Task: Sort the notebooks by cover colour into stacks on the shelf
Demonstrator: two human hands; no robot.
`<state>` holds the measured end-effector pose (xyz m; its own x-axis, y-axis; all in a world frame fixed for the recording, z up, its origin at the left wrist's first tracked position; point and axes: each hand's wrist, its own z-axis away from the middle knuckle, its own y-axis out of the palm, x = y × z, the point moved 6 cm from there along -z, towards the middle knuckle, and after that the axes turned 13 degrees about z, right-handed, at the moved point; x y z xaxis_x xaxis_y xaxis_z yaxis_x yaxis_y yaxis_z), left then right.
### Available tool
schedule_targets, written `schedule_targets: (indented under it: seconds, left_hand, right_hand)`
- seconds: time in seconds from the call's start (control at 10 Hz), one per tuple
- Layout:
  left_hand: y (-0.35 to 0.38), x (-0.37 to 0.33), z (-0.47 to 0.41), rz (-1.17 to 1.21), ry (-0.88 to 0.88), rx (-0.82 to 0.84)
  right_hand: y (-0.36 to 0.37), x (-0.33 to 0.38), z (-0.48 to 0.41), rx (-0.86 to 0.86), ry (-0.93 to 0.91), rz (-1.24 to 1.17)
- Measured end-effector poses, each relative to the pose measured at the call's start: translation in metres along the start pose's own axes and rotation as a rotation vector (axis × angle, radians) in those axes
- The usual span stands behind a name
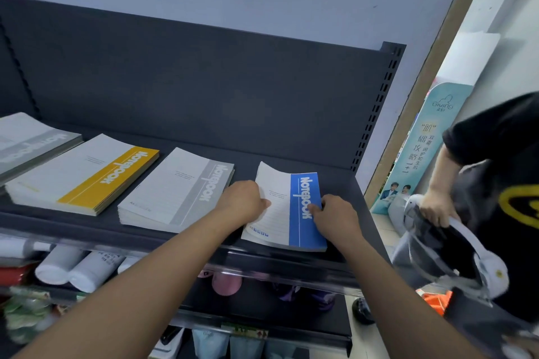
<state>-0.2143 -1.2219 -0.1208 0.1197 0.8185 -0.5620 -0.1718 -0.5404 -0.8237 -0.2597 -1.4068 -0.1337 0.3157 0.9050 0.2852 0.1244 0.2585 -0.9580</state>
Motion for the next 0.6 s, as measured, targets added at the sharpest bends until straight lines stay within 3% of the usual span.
schedule_targets:
  seconds: [0.4, 0.6]
  left_hand:
    - [0.002, -0.001, 0.0, -0.127, 0.005, -0.003]
    - [-0.022, -0.01, 0.004, -0.153, 0.088, -0.124]
  right_hand:
    - [-0.017, 0.008, 0.004, 0.013, -0.004, 0.245]
    - [-0.027, 0.038, 0.0, -0.148, -0.187, 0.265]
